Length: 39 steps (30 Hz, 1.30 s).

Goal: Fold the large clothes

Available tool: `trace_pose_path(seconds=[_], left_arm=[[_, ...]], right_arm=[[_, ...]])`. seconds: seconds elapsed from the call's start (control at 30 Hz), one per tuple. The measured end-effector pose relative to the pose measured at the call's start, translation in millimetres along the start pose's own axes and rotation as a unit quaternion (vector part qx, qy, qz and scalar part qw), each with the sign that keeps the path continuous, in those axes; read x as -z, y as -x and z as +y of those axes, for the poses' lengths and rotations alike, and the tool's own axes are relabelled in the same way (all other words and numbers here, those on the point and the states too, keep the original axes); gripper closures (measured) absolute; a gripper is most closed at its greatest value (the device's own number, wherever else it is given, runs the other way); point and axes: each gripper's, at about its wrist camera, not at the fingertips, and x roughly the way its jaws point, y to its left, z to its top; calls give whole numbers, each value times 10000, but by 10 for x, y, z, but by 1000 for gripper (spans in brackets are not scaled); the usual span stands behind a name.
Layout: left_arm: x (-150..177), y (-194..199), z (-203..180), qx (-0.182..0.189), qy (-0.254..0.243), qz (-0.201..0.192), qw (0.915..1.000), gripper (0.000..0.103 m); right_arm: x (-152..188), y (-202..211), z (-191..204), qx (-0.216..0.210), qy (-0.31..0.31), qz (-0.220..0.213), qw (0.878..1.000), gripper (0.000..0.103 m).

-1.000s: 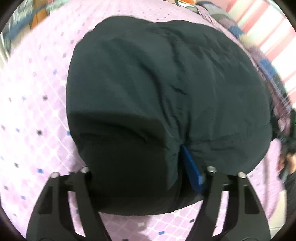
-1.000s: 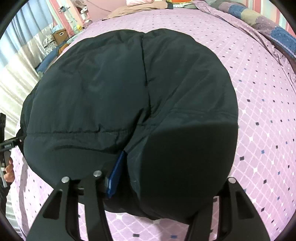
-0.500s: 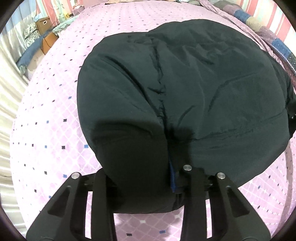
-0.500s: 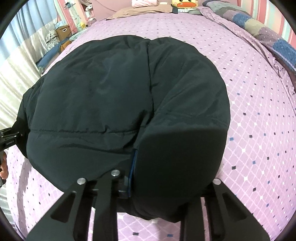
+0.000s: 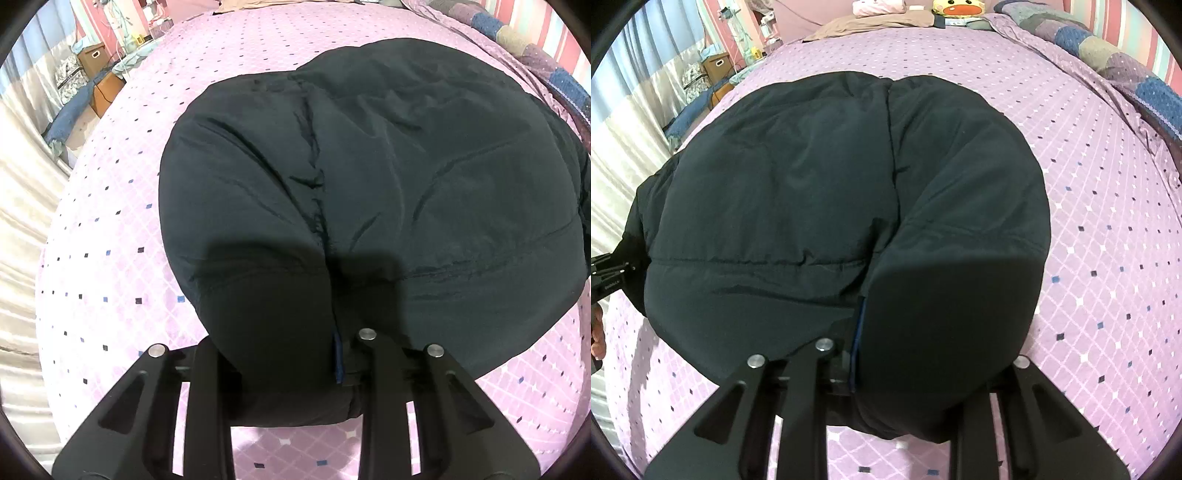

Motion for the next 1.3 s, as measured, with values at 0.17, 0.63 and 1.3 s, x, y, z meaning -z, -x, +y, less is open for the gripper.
trace_pose_path(seconds=[0.17,0.63,1.3], left_arm=[[-12,88,-57,-4,53,-8,10000,77],[-413,860,-355,194,-20,-567,9982,92],[-46,420,95,196,521,-27,9984,80]], right_arm=[[-4,14,-20,-32,-30,-18,10000,80],[-445,652,214,-238,206,-710,9970,85],[-328,655,200,-267,214,-619,9975,85]])
